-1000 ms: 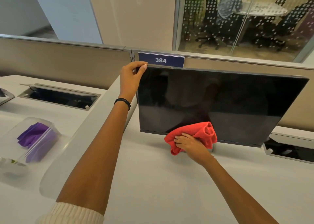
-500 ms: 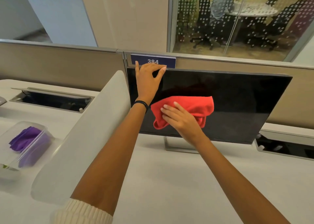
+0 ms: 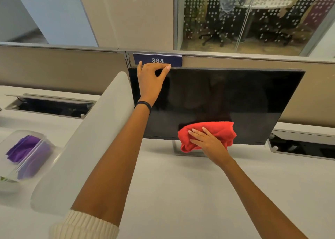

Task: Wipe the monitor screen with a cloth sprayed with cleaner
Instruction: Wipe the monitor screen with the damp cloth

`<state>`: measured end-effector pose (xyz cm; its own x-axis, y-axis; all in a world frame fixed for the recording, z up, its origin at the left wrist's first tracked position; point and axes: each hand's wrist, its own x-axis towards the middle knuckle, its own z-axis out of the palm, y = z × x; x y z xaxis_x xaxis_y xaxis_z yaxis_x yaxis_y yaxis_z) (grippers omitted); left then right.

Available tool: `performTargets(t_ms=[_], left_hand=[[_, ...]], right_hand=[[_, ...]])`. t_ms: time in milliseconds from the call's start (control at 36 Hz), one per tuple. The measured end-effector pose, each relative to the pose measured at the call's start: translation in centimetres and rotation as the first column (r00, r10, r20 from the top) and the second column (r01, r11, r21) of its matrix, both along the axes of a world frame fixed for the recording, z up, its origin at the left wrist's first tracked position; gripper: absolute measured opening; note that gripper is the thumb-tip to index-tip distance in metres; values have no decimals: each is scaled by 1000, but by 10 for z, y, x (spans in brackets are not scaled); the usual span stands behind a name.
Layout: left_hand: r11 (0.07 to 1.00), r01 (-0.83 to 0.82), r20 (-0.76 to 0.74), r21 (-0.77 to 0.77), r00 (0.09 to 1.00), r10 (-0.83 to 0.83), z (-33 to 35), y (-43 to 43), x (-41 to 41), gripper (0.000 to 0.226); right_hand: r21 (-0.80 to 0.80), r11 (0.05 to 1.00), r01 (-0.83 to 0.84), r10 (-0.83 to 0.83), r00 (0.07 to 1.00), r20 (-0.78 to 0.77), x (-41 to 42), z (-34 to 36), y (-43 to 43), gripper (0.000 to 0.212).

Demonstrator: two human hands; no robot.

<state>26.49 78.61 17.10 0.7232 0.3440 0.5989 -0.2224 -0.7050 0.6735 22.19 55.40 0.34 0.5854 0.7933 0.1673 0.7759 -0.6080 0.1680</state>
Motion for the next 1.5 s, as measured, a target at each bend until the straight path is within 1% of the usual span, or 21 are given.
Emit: performTargets(t_ms=[139,306,361,417,472,528,639,750,833,861,917,972,1056,1111,1167,1222,1278,1306,1361,1444,1500], left_hand=[[1000,2,-25,-9,1000,-2,1,0,0,26],[1000,-2,-57,1,998,2,2,0,1,28],[1000,-14,-70,23,997,15,3,-2,2,28],[998,-24,-80,65,996,30,5,-6,3,26],[994,-16,-76,106,997,24,7,-13,4,24],[991,13,-70,130,998,-3,9,-21,6,24],[987,106,-85,122,992,-96,9,-37,11,24],[976,139,-86,168,988,-126,7,-47,14,25],[971,136,-66,196,990,-126,4,-49,15,26],[972,135,-61,193,990,-126,3,-49,15,26],[974,136,-55,183,990,-128,2,-49,15,26],[974,137,-53,181,990,-130,2,-49,14,26],[973,136,-52,189,990,-128,2,-49,13,26],[968,146,-58,204,989,-137,2,-48,12,26],[965,156,-64,211,987,-146,3,-46,11,27],[965,161,-64,206,987,-151,3,-45,11,27],[966,160,-63,205,987,-150,4,-45,10,27],[966,159,-62,204,987,-149,4,-45,10,27],[967,154,-58,202,988,-145,4,-47,9,27],[973,140,-37,185,990,-136,3,-47,7,26],[974,135,-29,183,991,-132,3,-47,6,26]], right_hand=[[-58,990,131,-133,991,-32,-15,-20,-23,57],[9,973,230,-230,973,22,-28,-35,-41,55],[116,969,218,-227,971,73,-29,-38,-44,55],[314,938,146,-190,975,114,-28,-34,-44,51],[484,872,75,-189,963,190,-25,-21,-41,34],[606,793,53,-249,937,245,-20,0,-39,35],[706,706,53,-391,861,326,-1,30,-46,33],[679,714,169,-470,835,286,9,24,-56,29],[684,672,284,-426,904,43,6,12,-63,35],[666,691,281,-403,915,33,5,8,-63,34],[677,658,329,-371,924,-88,-1,-3,-62,26],[698,577,425,-384,895,-228,-10,-14,-55,20],[697,448,560,-294,829,-477,-24,-22,-47,21],[658,445,608,-253,790,-558,-26,-22,-45,25],[588,512,626,-182,748,-638,-28,-14,-47,25],[555,609,568,-132,761,-635,-28,-15,-52,23],[516,660,545,-192,787,-586,-29,-12,-59,21],[524,633,569,-222,783,-581,-30,-10,-62,23],[603,506,617,-304,782,-545,-33,-3,-68,26],[814,376,443,-459,852,-251,-31,3,-81,44],[911,169,375,-521,819,-241,-24,16,-88,55]])
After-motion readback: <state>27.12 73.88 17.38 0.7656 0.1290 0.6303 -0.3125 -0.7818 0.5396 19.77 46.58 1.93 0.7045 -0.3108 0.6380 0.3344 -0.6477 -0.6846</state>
